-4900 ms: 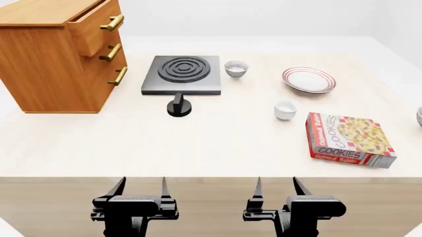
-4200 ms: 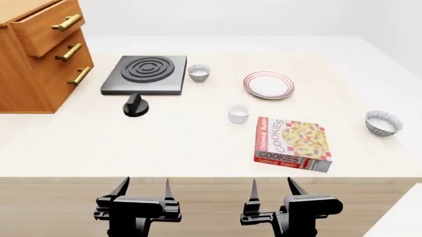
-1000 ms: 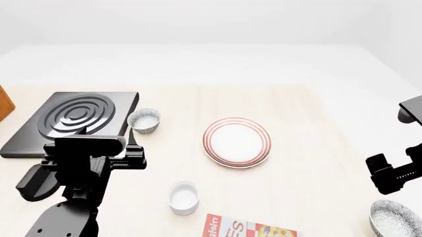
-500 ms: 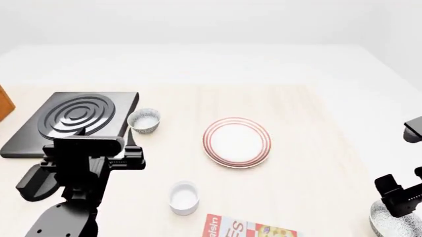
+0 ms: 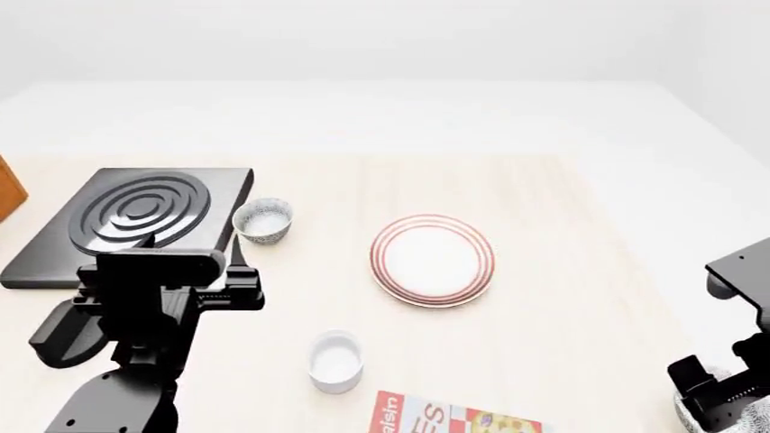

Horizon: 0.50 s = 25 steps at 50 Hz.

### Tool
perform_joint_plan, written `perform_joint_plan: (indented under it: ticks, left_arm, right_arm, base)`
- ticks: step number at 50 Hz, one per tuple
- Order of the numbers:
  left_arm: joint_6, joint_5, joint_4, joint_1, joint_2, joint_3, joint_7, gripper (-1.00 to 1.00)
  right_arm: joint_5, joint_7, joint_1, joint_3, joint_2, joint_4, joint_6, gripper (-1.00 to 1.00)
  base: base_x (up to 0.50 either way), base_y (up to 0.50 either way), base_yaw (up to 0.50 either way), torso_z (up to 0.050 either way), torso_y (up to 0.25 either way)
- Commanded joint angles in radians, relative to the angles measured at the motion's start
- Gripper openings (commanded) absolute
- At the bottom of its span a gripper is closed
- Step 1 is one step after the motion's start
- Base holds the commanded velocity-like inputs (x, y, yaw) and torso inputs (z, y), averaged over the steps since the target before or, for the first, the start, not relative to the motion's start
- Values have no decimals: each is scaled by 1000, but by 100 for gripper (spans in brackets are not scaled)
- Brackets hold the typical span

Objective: Pick the akita bowl next to the cookies box and place it on the plate.

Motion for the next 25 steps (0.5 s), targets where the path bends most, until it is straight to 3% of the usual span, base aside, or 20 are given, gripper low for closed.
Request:
perform_joint_plan:
  ticks: [1,25]
  left_arm:
    - [-5,-5,5,-4,-5,1,-4,100]
    - [-10,-11,13,0,-13,6,-14,100]
  right_arm:
    - [-38,-37,-37,-35,-29,37,-51,100]
    - [-131,-83,-112,-120,-105,167,-116,100]
  base:
    - [0,0,0,0,0]
    - [0,0,0,0,0]
